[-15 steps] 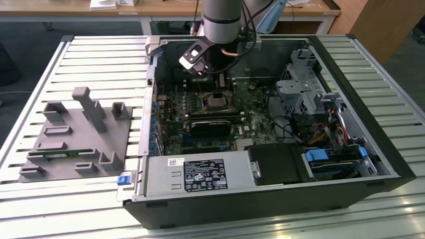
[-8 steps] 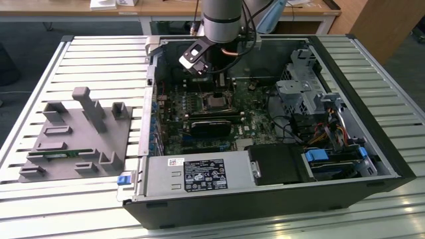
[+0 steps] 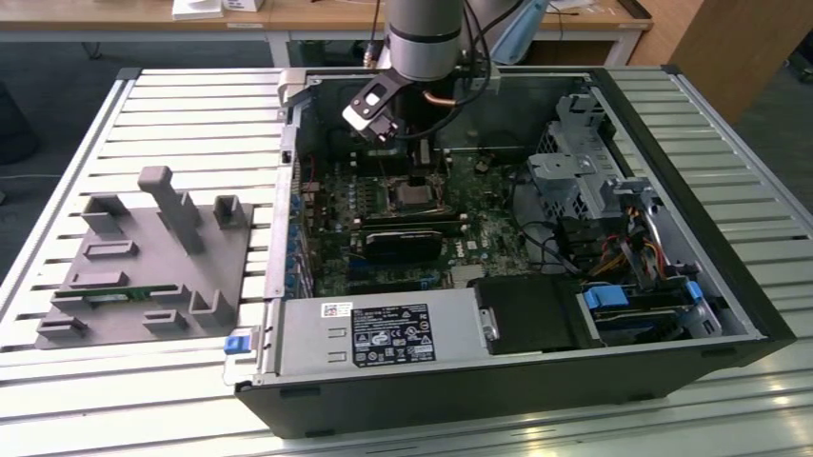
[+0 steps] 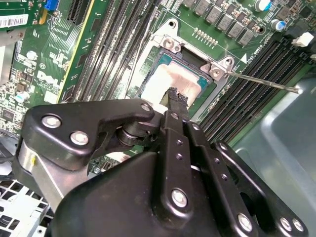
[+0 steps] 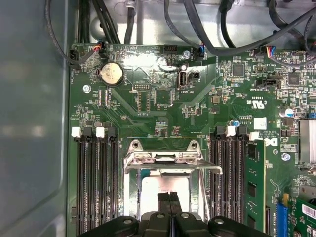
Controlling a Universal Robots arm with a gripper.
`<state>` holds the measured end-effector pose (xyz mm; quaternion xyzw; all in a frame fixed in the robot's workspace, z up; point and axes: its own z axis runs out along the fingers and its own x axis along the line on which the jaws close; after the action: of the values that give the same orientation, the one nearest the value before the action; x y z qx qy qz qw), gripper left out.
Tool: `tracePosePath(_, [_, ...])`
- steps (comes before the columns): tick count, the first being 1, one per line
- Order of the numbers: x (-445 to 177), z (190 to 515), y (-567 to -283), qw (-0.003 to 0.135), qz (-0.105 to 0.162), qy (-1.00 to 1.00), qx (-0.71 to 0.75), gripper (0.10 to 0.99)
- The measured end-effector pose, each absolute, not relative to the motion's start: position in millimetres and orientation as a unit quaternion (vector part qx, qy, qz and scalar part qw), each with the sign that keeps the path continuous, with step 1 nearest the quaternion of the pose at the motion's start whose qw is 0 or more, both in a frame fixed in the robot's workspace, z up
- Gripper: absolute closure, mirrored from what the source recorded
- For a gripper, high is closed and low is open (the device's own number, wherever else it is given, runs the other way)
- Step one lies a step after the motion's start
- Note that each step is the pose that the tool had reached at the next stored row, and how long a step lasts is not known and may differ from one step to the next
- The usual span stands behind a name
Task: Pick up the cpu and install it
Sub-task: 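Close the cpu cover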
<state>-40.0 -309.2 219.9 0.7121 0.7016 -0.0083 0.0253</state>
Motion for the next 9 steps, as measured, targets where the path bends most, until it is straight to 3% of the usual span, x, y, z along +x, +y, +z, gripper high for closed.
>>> tracePosePath(9, [-40.0, 227.0, -309.2, 0.025, -0.008, 0.702, 0.712, 0.980])
